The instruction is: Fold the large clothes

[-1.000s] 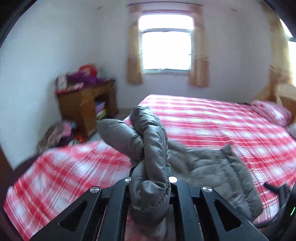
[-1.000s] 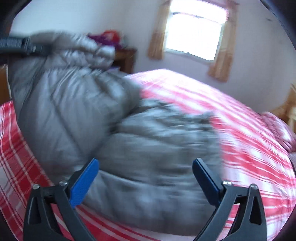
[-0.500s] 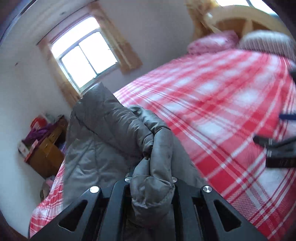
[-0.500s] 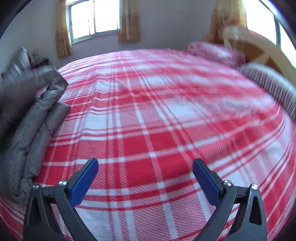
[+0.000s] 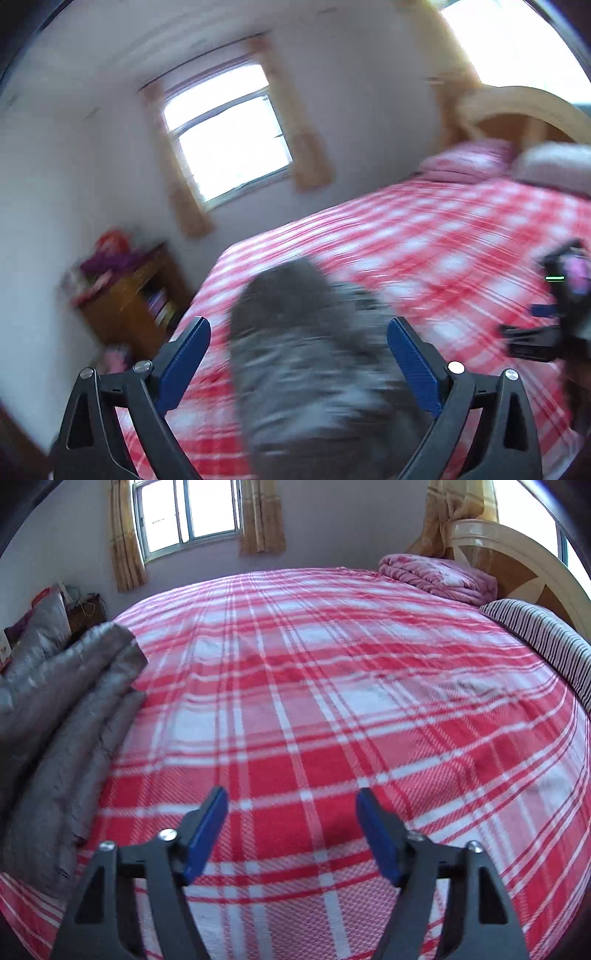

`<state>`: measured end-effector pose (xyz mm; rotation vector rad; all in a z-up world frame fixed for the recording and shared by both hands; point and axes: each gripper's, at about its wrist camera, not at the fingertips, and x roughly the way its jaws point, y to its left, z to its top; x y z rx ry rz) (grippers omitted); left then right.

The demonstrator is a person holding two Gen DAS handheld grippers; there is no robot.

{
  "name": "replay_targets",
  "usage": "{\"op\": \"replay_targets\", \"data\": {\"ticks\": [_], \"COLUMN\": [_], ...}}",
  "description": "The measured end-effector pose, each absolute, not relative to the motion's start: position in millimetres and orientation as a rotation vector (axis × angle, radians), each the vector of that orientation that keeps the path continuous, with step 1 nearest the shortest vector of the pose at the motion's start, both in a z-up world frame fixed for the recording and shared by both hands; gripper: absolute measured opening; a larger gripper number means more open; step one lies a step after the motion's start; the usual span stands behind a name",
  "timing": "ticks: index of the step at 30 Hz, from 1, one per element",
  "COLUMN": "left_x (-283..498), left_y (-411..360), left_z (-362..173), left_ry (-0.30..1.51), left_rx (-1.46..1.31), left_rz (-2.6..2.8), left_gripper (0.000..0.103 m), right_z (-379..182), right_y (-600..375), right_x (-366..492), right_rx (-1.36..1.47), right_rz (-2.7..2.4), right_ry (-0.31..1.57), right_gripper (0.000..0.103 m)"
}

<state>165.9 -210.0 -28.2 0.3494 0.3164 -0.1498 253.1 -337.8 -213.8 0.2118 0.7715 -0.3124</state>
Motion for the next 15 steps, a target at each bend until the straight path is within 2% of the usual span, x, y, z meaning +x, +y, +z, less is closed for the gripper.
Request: {"op": "replay_targets", "data": {"ticks": [3,6,9,11,15], "left_x": [224.8,299.5,338.1,351.7,370.6], "left_y": [-161.0,-100.6,-59.4,-57.7,-78.9], "left_z": [-37.8,-64.7,-86.8,-98.8,-104.9], "left_ry": [0.41,0.587,0.707,0.74,0.75], "left_rx": [0.275,0.104,-0.05,-0.117,-0.131], "left_rz": [0.137,0.362,0.454,0.451,0.392], "left_gripper": [0.098,0.098,0.098,0.098,0.098], "right_z": [-167.9,-117.7,-66.3,-42.8,-40.5], "right_y": [-321.1,-288.2,-234.2,-195.5,-137.5], "right_x": [261.6,279.6,313.5,342.1,393.2], "right_rx": [0.175,0.113,0.022,-0.006,-0.04], "right_rz": [-0.284,-0.244,-0.212,-0.162,-0.131], "right_ry": [0.706,0.651,0.614,0.622,0.644], "right_gripper": [0.066,0.059,0.058,0.058,0.058]}}
